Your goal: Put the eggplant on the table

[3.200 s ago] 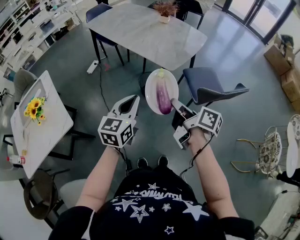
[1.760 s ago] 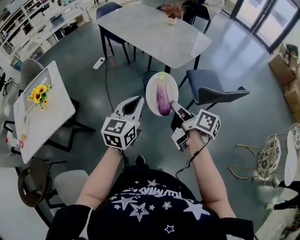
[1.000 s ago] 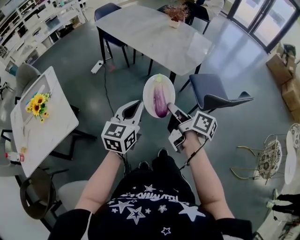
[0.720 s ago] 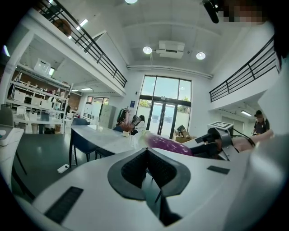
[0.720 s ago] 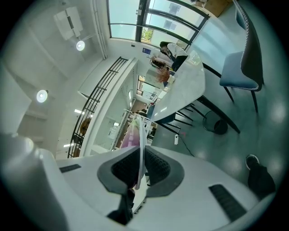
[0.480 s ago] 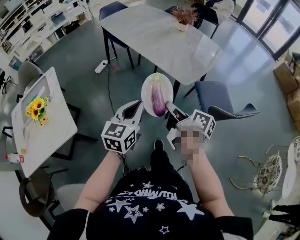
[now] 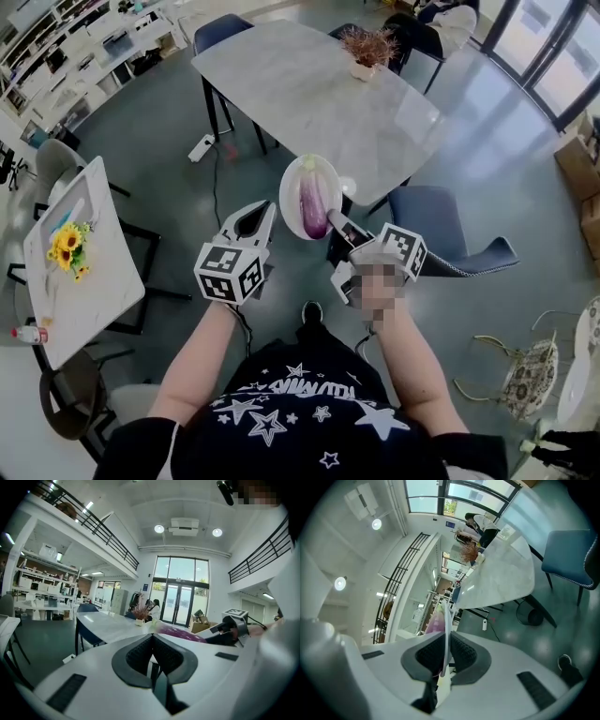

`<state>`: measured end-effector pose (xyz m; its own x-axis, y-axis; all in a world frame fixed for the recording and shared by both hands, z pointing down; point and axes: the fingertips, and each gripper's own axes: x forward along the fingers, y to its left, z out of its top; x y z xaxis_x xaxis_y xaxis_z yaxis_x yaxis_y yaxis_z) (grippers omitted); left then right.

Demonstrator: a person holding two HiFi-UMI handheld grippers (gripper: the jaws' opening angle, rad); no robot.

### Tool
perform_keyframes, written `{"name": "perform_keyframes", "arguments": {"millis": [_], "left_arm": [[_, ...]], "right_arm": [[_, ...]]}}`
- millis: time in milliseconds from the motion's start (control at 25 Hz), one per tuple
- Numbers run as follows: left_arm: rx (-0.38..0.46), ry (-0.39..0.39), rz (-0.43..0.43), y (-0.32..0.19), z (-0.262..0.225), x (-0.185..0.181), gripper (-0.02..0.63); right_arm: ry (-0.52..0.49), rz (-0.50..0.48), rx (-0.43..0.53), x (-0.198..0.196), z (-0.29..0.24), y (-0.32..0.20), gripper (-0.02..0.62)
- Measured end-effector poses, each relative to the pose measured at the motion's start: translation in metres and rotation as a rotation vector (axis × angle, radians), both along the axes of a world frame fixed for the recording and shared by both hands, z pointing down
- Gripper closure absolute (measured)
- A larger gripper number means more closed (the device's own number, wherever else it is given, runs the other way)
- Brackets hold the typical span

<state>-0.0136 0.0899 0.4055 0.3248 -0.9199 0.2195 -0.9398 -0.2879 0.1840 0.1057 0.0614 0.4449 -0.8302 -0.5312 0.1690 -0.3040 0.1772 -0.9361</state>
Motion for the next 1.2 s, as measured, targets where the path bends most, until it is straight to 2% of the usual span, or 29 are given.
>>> {"name": "perform_keyframes", "arguments": {"millis": [320, 600, 920, 1200], "left_arm": [[-0.01, -0.024, -0.048, -0.05, 0.001, 0.019, 0.598], [-0.032, -0.035, -0.082, -0.073, 0.012, 0.024, 0.598], [-0.034, -0.029, -0.084, -0.099, 0.016, 0.026, 0.598], [-0.022, -0.029, -0.042, -0.126, 0.013, 0.031, 0.598]], "right_arm": [[-0.038, -0.007, -0.024, 0.029, 0.002, -0.063, 0.565], [-0.041, -0.011, -0.05, 0.041, 0.016, -0.094, 0.565], [-0.025, -0.038, -0.054, 0.037, 0.022, -0.111, 0.565], [-0.023, -0.004, -0.054, 0.042, 0.024, -0.133, 0.565]]}}
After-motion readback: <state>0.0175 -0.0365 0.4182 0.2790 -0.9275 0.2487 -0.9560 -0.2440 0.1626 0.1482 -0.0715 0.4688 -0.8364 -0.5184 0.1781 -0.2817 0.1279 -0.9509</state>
